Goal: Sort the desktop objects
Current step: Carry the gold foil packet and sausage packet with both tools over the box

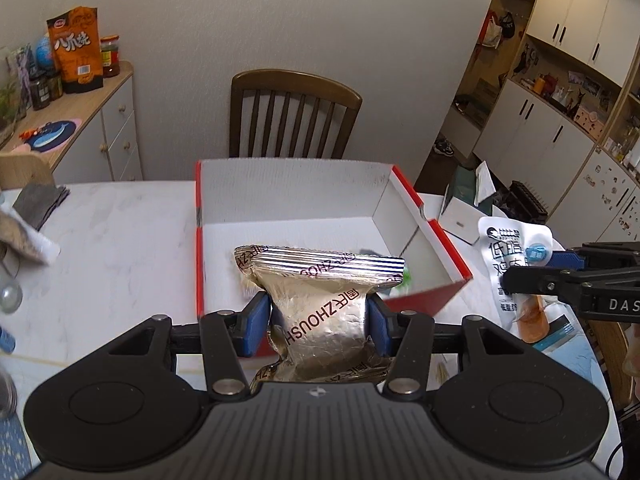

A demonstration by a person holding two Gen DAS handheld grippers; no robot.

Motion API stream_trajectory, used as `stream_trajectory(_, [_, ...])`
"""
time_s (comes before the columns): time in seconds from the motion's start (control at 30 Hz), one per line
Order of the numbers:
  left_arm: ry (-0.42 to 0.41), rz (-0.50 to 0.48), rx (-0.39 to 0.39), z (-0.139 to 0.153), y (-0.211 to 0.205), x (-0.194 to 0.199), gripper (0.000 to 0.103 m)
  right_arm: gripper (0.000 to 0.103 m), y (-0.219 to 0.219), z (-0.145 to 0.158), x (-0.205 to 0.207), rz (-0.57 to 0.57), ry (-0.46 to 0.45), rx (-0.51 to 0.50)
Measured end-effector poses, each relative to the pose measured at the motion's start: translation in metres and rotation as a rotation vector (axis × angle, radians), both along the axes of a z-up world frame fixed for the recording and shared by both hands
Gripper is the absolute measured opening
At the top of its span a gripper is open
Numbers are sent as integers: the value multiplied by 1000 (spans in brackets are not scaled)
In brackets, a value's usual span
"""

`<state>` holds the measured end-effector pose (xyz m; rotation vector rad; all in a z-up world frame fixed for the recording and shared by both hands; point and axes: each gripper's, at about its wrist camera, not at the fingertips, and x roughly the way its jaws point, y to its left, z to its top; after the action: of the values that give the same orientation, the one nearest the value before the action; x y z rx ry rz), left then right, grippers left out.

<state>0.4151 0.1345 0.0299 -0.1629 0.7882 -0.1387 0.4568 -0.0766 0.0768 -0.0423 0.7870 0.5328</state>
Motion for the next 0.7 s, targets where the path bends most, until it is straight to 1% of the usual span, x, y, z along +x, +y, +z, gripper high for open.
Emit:
stream_trajectory(0.2, [-11,-12,56,1,-4,30,51,40,6,-2,29,-11,-11,-16])
stream_trajectory(0.4, [-15,-29,114,-10,-12,55,51,40,11,-12,55,-25,-24,-46])
stream_trajectory(0.7, [8,-42,163,-30,-10,92,51,40,25,-30,95,-26,-11,-75])
